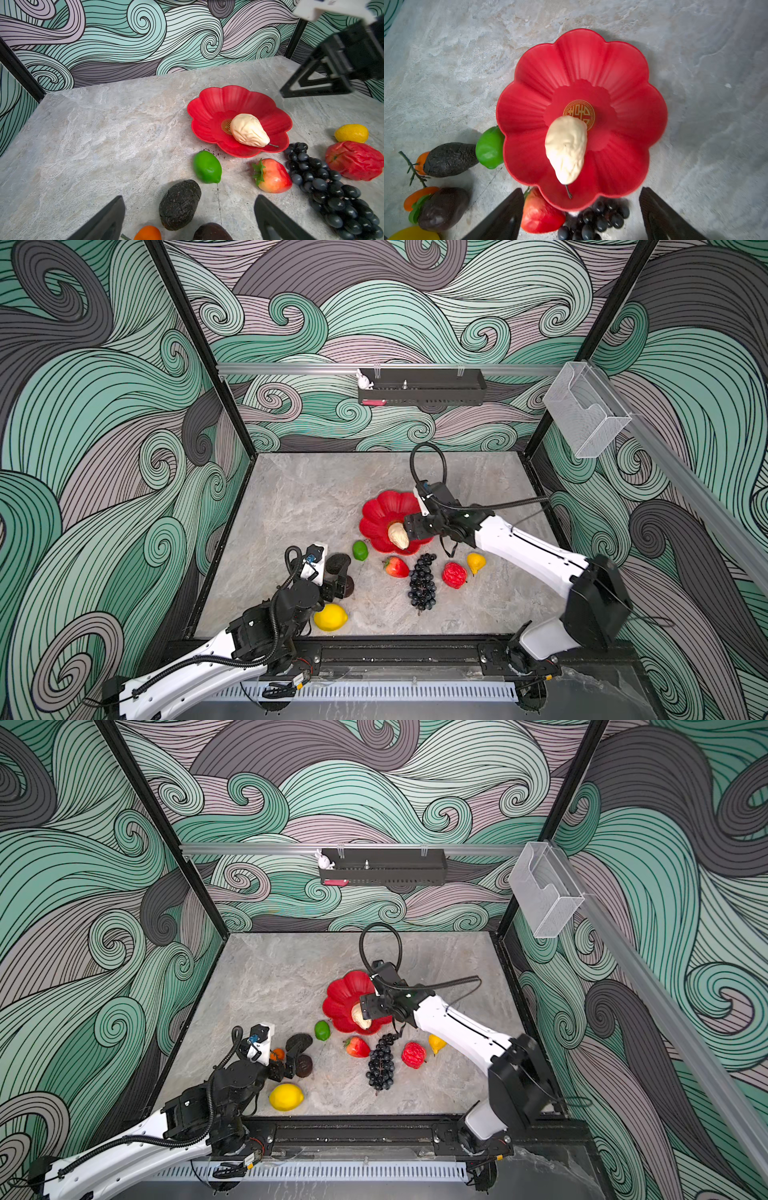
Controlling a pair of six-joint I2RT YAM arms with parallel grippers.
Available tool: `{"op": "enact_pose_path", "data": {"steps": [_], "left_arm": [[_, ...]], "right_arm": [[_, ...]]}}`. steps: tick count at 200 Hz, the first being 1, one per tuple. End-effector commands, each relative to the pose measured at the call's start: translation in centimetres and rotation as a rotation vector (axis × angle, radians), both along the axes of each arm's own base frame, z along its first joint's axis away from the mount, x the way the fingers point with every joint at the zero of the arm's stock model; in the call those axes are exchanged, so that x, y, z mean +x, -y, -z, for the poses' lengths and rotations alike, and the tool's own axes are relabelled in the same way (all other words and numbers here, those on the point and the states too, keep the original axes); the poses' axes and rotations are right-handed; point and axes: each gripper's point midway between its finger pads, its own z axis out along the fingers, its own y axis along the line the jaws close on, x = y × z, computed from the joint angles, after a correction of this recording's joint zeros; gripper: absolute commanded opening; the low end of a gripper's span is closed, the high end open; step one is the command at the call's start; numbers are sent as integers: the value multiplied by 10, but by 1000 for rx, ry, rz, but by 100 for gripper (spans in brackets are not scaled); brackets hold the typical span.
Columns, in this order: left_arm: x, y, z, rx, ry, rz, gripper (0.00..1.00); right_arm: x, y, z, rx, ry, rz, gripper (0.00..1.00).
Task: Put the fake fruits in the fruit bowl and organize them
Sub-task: 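Open the right gripper and move it toward the red apple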
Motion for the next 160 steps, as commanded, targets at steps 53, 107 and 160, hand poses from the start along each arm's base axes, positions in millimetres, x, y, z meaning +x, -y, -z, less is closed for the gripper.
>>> {"op": "enact_pose_path", "data": {"steps": [53,107,160], "left_arm": [[3,-1,-7,-10,19,-14,99],[3,2,-5,-1,15,-2,99],[3,4,-3,9,14,9,99]], "right_arm": [[-82,90,34,25,-126,282,86],[-97,114,58,71,-166,388,90],[-95,98,78,123,-218,385,90]]}}
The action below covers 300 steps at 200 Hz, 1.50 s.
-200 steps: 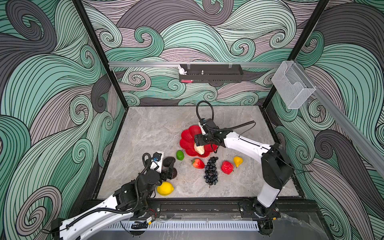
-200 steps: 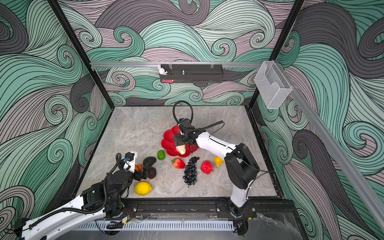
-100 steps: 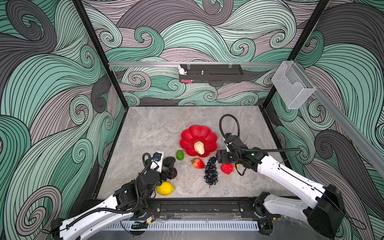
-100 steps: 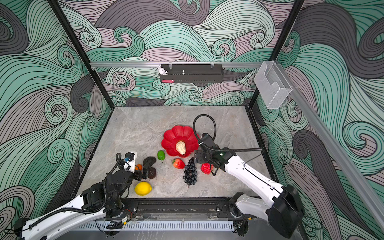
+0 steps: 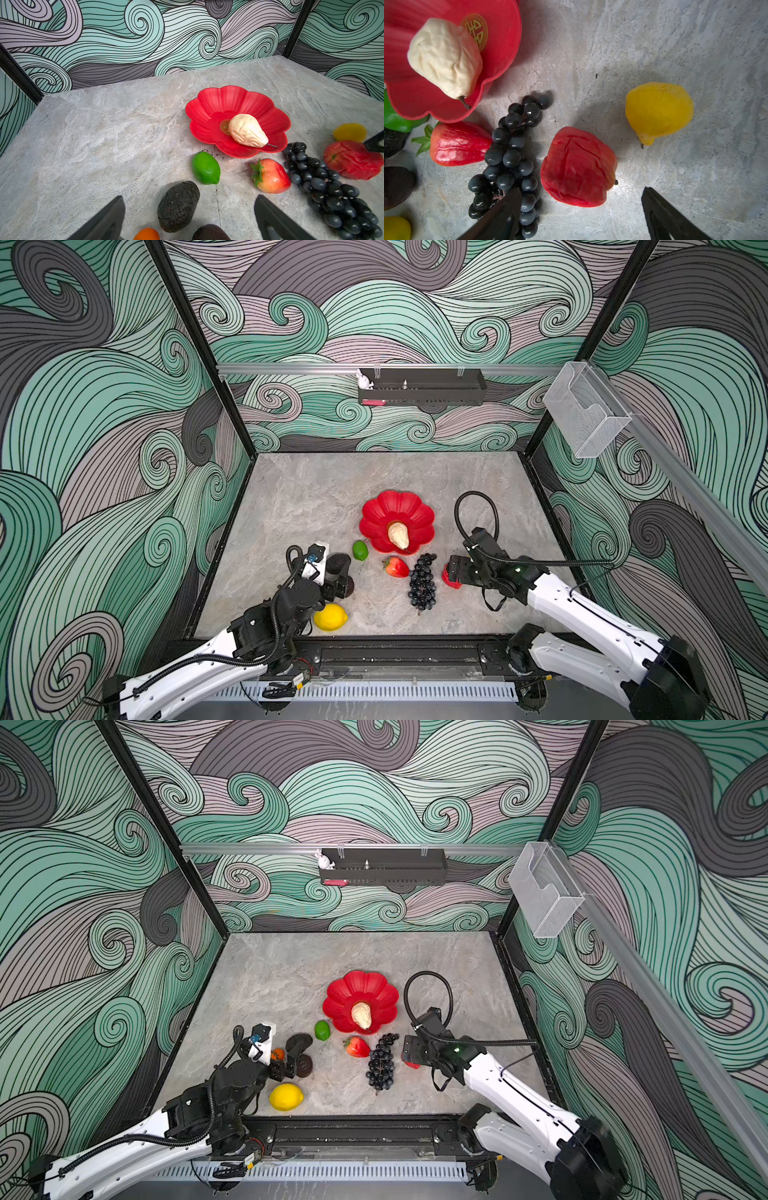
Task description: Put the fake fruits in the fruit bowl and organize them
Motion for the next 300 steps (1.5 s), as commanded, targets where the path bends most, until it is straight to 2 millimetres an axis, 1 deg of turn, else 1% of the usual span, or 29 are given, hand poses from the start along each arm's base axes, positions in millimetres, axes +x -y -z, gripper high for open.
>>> {"op": "enact_pose_path", "data": {"steps": [1,20,35,60,84,94,131,154,170,178,193,202,212,218,226,234,237,244,269,282,300], "left_arm": [[2,1,-3,2,10,-3,99],[3,1,-2,6,9,-2,99],[3,2,-2,7,9,-1,99],[3,3,-1,9,7,2,99],[3,3,-1,8,7,4,99],[3,4,-1,9,7,5,99],[3,5,0,13,5,9,99],[4,9,1,12,0,21,99],[5,11,4,-1,-20,12,99],[5,14,6,-9,-38,16,99],[6,24,8,-51,-99,35,99],[6,33,5,-84,-151,57,99],[7,45,-3,-128,-221,86,99],[8,48,-4,-150,-270,86,99],[11,54,-12,-193,-333,91,99],[13,59,-15,-230,-404,100,99],[14,61,-18,-247,-426,107,99],[16,66,-23,-284,-476,125,99],[20,80,-41,-344,-592,171,99],[19,87,-48,-352,-630,204,99],[15,97,-56,-374,-669,254,99]], "right_arm": [[6,-9,6,48,-5,23,90],[9,-12,9,43,-7,16,87],[12,-12,12,22,-12,11,81],[15,-8,20,-30,-31,13,80],[16,-8,25,-43,-39,11,78],[16,-9,25,-48,-38,7,77],[17,-7,24,-79,-30,-7,68],[18,-8,20,-88,-10,-27,64],[21,-14,9,-77,30,-62,62],[24,-18,1,-67,66,-91,62],[28,-33,-19,-39,142,-176,62],[30,-43,-32,-27,185,-231,62],[33,-57,-48,-16,247,-297,62],[34,-64,-57,-19,284,-329,62],[35,-74,-68,-21,335,-371,62],[34,-84,-75,-20,373,-418,62],[36,-91,-82,-8,406,-432,62],[36,-101,-89,4,448,-469,62],[31,-132,-112,35,590,-593,62],[28,-144,-123,53,668,-641,63],[23,-159,-132,68,755,-698,62]]}}
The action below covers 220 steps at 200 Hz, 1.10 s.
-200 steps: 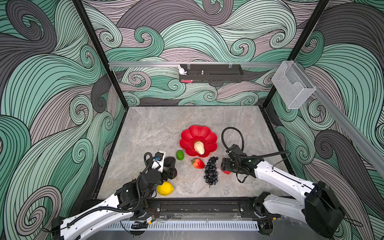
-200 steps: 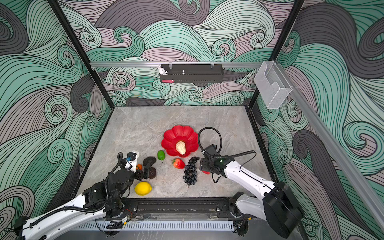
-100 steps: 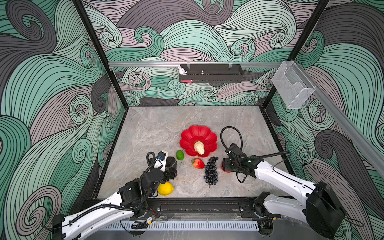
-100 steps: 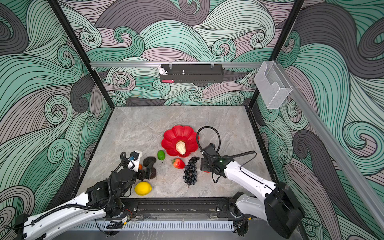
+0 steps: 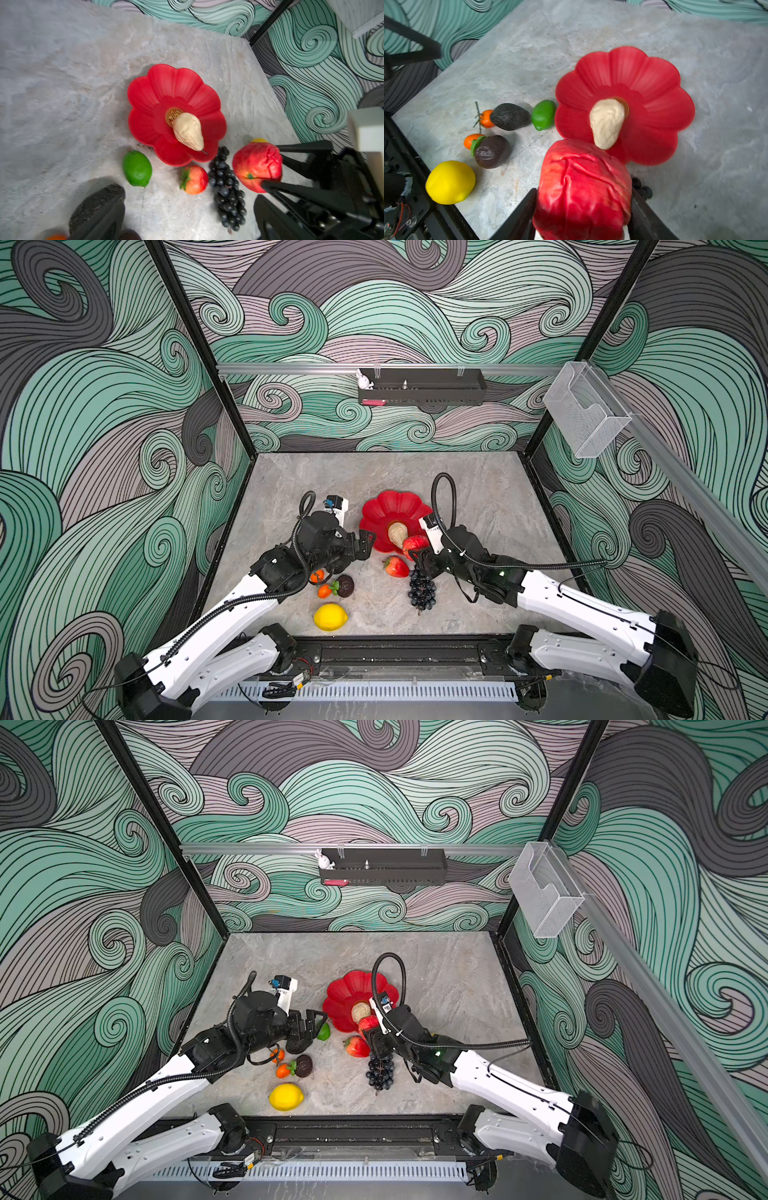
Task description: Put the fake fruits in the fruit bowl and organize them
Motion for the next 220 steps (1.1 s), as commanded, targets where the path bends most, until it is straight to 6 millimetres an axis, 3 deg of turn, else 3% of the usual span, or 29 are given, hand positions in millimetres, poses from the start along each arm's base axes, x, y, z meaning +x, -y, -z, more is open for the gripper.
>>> {"op": "enact_pose_path", "data": {"steps": [1,54,112,139,200,220], "left_arm": [[-25,19,-1,-71,-156,123,99],[-28,40,-8,-155,-236,209,99],[-24,42,3,-150,-282,206,96],[-23,47,5,-168,-287,223,90],[-22,51,0,-193,-271,249,62],[-21,51,-1,-197,-258,251,60]], "right_arm": [[1,-23,-30,50,194,-95,62],[-10,-58,-34,35,336,-197,60],[-16,-70,-42,61,384,-216,59],[-21,-73,-49,94,390,-230,59],[-20,-77,-47,88,388,-224,60],[-18,-75,-48,88,382,-209,67]]}}
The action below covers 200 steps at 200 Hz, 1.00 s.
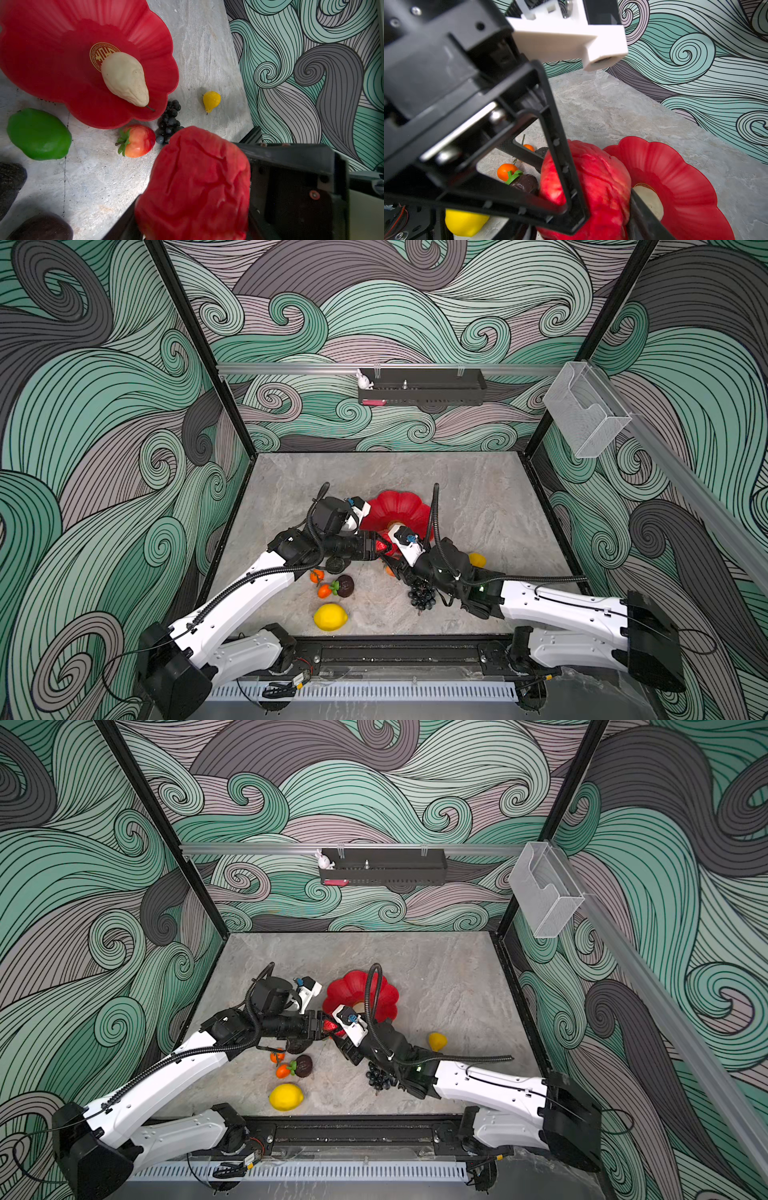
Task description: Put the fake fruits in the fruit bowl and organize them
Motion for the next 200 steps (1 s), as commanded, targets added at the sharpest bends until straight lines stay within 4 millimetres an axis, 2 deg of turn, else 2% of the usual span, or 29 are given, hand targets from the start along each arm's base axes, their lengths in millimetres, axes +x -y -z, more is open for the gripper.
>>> {"op": "enact_pose_path", "data": {"steps": [1,41,56,76,105,133,144,159,200], "left_arm": [[4,5,-14,-46,40,17,60],[13,-3,-14,-18,129,-14,59],[20,-11,-11,13,191,-49,59],[31,-17,-7,31,278,-92,58],[37,-9,-11,-33,428,-59,53],[30,1,-21,-92,615,-27,53],[24,6,-26,-99,684,-2,53],[14,15,-31,-103,774,48,53],[-13,33,-36,-123,911,165,52]], "right_arm": [[3,-1,-6,21,9,22,67],[5,21,-15,9,-47,105,95],[0,33,-18,18,-106,113,99],[-6,50,-20,52,-213,145,100],[-10,72,-18,152,-449,231,100],[-13,87,-11,227,-694,343,100],[-14,88,-9,271,-753,364,100],[-19,79,-10,328,-816,329,100],[-20,66,-23,444,-865,280,100]]}}
